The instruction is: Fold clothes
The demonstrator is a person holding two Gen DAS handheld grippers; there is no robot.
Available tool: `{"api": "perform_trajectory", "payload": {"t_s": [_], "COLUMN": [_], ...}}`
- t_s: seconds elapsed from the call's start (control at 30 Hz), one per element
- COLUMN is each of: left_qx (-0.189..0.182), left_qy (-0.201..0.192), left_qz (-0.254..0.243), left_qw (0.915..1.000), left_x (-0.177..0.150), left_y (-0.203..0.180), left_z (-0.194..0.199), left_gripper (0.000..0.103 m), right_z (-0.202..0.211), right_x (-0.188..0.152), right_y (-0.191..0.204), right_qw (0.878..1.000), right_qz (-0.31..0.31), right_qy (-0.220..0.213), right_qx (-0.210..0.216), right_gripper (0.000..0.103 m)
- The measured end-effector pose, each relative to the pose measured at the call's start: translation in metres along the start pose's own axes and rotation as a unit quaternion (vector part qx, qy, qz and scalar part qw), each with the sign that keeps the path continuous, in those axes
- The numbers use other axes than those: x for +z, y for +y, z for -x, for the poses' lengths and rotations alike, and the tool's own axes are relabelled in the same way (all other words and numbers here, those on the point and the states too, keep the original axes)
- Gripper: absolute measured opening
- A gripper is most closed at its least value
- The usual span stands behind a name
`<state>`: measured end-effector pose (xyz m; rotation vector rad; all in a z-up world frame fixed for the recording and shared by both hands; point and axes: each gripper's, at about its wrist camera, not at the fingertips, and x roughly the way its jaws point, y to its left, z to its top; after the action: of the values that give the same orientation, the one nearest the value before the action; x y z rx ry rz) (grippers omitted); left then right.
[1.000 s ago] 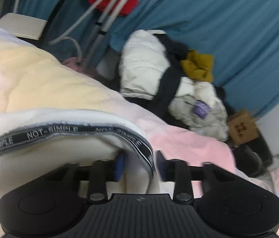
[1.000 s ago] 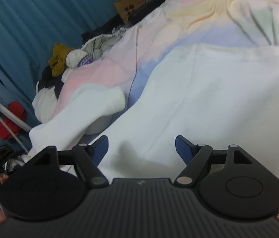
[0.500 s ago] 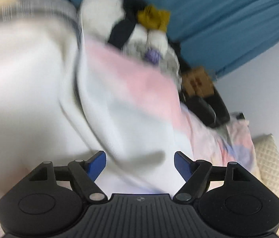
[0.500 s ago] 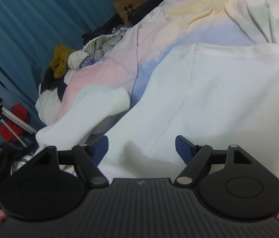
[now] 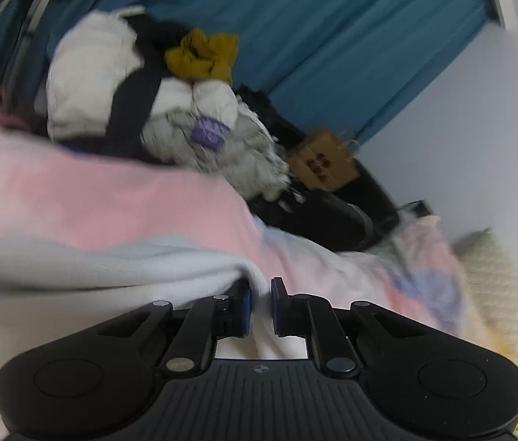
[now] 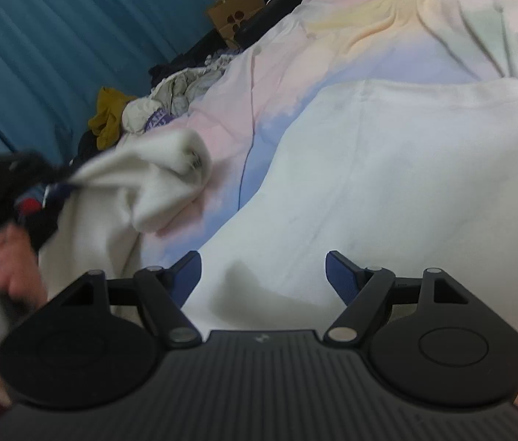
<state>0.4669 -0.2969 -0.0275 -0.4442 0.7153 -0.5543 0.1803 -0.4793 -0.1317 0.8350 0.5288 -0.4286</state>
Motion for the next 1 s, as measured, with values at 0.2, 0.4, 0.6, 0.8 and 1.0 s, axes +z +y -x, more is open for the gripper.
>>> {"api": "perform_trajectory", "payload": {"t_s": [0.2, 0.4, 0.6, 0.8, 1.0], "left_qx": [-0.008, -0.039, 0.067, 0.241, 0.255], "left_qy": [0.037, 0.027, 0.018, 0.026, -0.020], "left_qz": [0.004, -0.058, -0.180, -0.236, -0.239], "left_qw": [0.9993, 0.9972, 0.9813, 0.9410, 0.9367], "left_x": [0.006, -0.002, -0.052, -0.117, -0.150], "left_y": [0.032, 0.033, 0.050, 0.093, 0.118], "left_z": [-0.038, 0.036, 0.176, 0.277, 0.317], "left_gripper": [0.038, 0.081, 0.084, 0.084, 0.083], "right_z": [-0.009, -0.007, 0.005, 0.014, 0.021], "right_x": [-0.002, 0.000, -0.003, -0.004, 0.005], "right_y": [0.003, 0.011, 0.023, 0.033, 0.042], "right_qw": [1.000, 0.999, 0.995, 0.990, 0.988], "right_qz": [0.022, 0.041, 0.059, 0.068, 0.085], "right_qy": [-0.010, -0.020, -0.013, 0.006, 0.024], "right_qx": [0.000, 0.028, 0.082, 0.121, 0.129], "right_gripper": [0.078, 0.078, 0.078, 0.078, 0.078]}}
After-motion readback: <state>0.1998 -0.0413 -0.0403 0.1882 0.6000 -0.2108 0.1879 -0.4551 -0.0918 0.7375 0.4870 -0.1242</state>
